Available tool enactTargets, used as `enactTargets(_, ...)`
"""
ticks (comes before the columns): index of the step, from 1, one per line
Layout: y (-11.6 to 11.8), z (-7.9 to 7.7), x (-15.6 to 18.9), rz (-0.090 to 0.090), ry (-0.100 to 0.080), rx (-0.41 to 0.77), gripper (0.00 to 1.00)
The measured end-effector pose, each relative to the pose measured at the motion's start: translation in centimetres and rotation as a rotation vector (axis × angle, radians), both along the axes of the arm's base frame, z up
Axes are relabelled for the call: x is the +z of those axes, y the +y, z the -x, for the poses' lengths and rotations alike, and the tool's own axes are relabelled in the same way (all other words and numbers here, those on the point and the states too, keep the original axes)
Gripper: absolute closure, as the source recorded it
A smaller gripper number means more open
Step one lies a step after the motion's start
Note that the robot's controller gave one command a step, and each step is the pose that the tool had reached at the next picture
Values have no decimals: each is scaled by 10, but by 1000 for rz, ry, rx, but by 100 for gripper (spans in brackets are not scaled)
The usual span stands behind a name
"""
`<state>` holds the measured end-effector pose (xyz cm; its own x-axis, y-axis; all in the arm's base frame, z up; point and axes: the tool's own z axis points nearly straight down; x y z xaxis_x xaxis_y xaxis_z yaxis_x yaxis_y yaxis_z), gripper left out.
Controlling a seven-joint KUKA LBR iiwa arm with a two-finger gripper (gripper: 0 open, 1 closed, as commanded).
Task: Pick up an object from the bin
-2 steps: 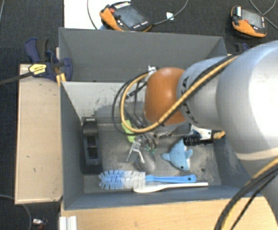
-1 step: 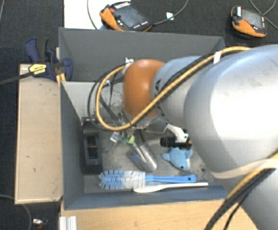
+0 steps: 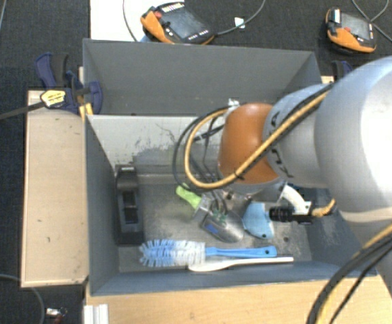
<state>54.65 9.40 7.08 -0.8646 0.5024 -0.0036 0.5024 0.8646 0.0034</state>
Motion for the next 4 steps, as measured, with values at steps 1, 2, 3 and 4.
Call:
enactTargets(1,0,0,0,0,0,-1,100)
enactTargets(2,0,1,24,0,2,-2,100)
enactTargets(3,0,0,48,0,-1,0,100)
enactTargets(4,0,0,69,0,-3,1,100)
